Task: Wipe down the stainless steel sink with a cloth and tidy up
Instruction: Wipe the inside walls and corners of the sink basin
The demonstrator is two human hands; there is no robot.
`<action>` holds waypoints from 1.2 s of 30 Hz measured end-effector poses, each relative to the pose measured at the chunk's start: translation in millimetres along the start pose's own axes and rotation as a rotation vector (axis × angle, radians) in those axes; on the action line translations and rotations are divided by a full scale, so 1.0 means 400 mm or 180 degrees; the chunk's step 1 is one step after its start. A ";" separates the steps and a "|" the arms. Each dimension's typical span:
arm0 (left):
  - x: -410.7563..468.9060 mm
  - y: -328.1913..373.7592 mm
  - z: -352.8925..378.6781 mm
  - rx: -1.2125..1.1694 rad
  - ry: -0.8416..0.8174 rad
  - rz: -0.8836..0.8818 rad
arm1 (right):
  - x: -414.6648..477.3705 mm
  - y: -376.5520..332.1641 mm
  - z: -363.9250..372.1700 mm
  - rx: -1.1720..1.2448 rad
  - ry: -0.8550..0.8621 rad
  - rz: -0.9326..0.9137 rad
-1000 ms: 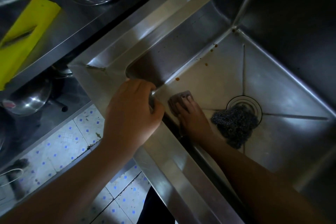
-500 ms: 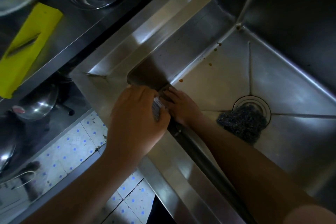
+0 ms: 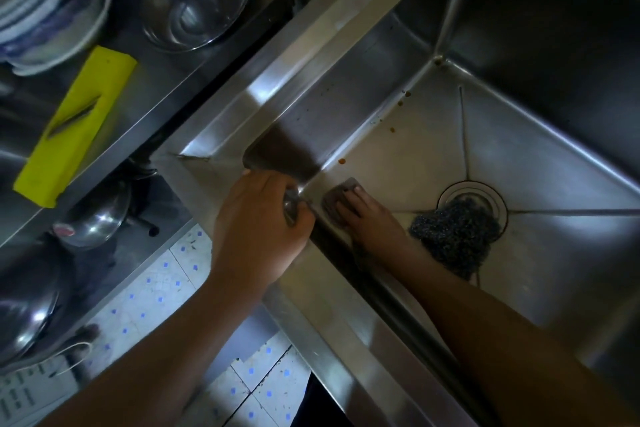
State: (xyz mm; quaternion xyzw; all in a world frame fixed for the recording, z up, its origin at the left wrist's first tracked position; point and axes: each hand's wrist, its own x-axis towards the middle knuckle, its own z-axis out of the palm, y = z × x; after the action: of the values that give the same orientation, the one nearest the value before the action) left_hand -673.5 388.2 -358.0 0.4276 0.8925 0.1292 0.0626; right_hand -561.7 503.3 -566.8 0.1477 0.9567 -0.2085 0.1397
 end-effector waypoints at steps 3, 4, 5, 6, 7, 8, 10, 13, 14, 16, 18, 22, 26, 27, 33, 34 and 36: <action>0.001 0.002 -0.002 -0.0019 0.0027 0.0013 | -0.043 -0.003 -0.004 0.0062 -0.0118 0.0249; 0.001 0.004 -0.003 -0.0022 0.0026 0.0017 | -0.056 -0.002 -0.005 0.0069 -0.0178 0.0316; 0.000 0.006 -0.005 -0.0030 0.0017 0.0017 | -0.069 -0.002 -0.004 0.0067 -0.0235 0.0362; 0.000 0.007 -0.006 -0.0042 0.0006 0.0020 | -0.082 0.000 -0.005 0.0068 -0.0291 0.0397; 0.000 0.007 -0.007 -0.0054 -0.0009 0.0028 | -0.094 0.001 -0.004 0.0094 -0.0325 0.0437; 0.000 0.007 -0.007 -0.0066 -0.0018 0.0036 | -0.105 0.003 -0.006 0.0150 -0.0336 0.0489; -0.001 0.004 -0.007 -0.0094 0.0006 0.0038 | -0.117 0.009 -0.013 0.0385 -0.0294 0.0606; 0.000 -0.001 -0.002 -0.0142 -0.0004 0.0020 | -0.126 0.015 -0.051 0.1153 -0.0061 0.0796; 0.000 -0.002 0.000 -0.0165 -0.0008 0.0008 | -0.131 0.013 -0.067 0.1359 0.0052 0.0921; 0.002 -0.004 0.000 -0.0232 -0.0014 -0.0025 | -0.143 0.004 -0.096 0.1620 0.0260 0.1291; 0.004 -0.005 -0.002 -0.0333 -0.0024 0.0012 | -0.158 -0.006 -0.120 0.1859 0.0394 0.1672; 0.000 -0.009 -0.008 -0.0522 0.0024 0.0158 | -0.190 -0.034 -0.165 0.2095 0.0687 0.2087; -0.010 -0.008 -0.024 -0.0895 0.0210 0.0454 | -0.211 -0.085 -0.220 0.2148 0.1060 0.2324; -0.012 -0.012 -0.031 -0.1066 0.0162 0.0513 | -0.213 -0.100 -0.235 0.2135 0.1133 0.2366; 0.006 -0.040 -0.056 -0.1998 -0.0537 0.0450 | -0.212 -0.165 -0.313 0.2058 0.1630 0.2544; 0.010 -0.048 -0.060 -0.2091 -0.0631 0.0444 | -0.209 -0.173 -0.324 0.2098 0.1689 0.2578; 0.025 -0.065 -0.071 -0.2161 -0.0652 0.0525 | -0.203 -0.184 -0.346 0.2168 0.1757 0.2650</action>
State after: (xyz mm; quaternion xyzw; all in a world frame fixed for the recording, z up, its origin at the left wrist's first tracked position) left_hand -705.4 375.4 -338.2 0.4637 0.7504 0.3793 0.2794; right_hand -540.8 482.0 -392.9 0.5948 0.6988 -0.3849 -0.0990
